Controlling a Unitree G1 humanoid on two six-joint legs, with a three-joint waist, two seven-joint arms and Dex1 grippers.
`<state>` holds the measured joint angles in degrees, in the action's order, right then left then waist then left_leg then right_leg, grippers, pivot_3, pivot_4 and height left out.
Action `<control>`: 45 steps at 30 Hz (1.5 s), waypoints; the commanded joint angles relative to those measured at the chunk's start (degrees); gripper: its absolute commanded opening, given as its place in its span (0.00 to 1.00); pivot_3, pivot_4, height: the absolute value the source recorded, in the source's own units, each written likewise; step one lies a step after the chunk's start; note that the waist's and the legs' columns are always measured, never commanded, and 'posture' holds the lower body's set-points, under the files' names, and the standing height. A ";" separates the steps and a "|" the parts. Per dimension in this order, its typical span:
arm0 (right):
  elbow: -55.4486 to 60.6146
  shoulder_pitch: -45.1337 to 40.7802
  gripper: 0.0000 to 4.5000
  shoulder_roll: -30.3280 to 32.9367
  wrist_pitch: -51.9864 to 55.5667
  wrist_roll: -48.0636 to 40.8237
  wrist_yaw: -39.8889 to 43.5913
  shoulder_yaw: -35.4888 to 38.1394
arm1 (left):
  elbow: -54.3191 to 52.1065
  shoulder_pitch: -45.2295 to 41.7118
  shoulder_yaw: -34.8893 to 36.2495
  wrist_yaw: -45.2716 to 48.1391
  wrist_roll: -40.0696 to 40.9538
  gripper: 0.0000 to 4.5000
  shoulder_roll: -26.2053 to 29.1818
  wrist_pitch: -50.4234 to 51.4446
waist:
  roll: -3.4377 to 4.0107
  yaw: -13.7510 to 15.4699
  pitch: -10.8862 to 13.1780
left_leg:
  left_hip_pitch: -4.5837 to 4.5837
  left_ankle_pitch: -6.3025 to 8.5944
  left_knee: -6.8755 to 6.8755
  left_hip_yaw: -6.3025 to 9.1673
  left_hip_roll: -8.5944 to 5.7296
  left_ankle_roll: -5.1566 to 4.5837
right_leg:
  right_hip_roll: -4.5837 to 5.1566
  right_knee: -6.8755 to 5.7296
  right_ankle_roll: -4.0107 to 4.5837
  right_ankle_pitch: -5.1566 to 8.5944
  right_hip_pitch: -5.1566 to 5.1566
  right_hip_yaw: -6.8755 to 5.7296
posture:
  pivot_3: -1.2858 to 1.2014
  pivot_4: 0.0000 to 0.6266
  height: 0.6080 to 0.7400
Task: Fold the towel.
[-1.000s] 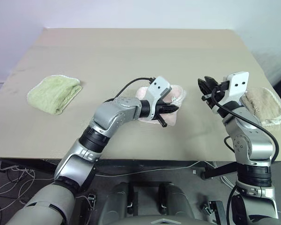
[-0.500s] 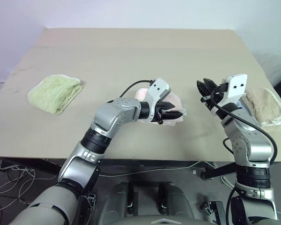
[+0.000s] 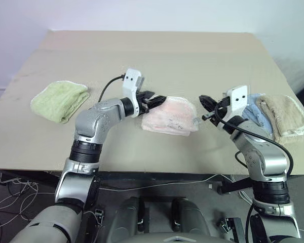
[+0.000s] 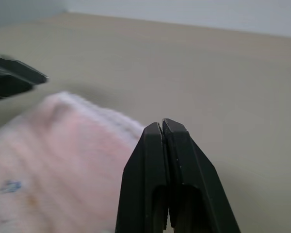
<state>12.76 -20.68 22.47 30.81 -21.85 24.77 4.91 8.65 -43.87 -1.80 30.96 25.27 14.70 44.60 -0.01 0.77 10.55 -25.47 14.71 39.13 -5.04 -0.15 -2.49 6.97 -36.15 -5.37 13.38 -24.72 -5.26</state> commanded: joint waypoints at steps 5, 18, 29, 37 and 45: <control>-1.90 0.40 0.00 -3.24 1.79 1.56 0.60 -6.65 | 2.84 1.04 -4.90 4.38 -3.61 0.07 -2.50 -5.70 | 0.00 -0.05 -0.01 | 0.01 0.00 0.02 -0.01 0.00 0.01 | 0.01 0.00 0.00 -0.01 0.01 0.00 | 0.52 0.24 0.71; -8.29 3.18 0.00 -3.72 -0.03 7.79 -0.08 -10.78 | 12.16 6.14 -11.13 5.93 -14.12 0.07 -1.01 -17.12 | -0.02 -0.22 -0.35 | 0.24 0.17 0.02 0.04 0.04 -0.24 | 0.05 -0.02 0.02 -0.01 0.19 0.00 | 0.52 0.24 0.71; 4.02 4.95 0.00 0.37 -1.83 4.16 2.77 -3.63 | -0.65 6.92 19.39 -2.09 17.13 0.07 -1.72 9.43 | -0.07 -0.22 -0.27 | 0.09 0.02 0.06 0.09 0.04 0.00 | 0.09 -0.05 0.00 -0.02 0.08 -0.05 | 0.52 0.24 0.71; 4.16 3.78 0.00 2.56 -2.56 4.53 4.06 -2.89 | 3.37 8.58 24.85 -4.64 25.03 0.64 1.41 25.09 | -0.09 -0.14 -0.26 | 0.14 0.00 0.10 0.09 0.01 0.02 | 0.01 -0.07 -0.01 -0.02 0.17 -0.06 | 0.52 0.24 0.71; 4.65 3.31 0.00 2.29 -2.96 4.61 4.33 -3.08 | 7.89 6.91 19.19 -4.94 22.96 1.00 -1.83 28.02 | -0.09 -0.24 -0.27 | 0.16 -0.01 0.09 0.09 0.02 0.06 | -0.04 -0.07 -0.01 -0.01 0.17 -0.06 | 0.52 0.24 0.71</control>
<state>14.51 -16.57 24.35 29.32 -16.96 28.88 0.93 15.88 -36.29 19.58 25.97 48.81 13.44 71.51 -0.10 0.53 10.29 -25.31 14.70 39.22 -4.95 -0.13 -2.43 6.93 -36.23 -5.37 13.36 -24.55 -5.32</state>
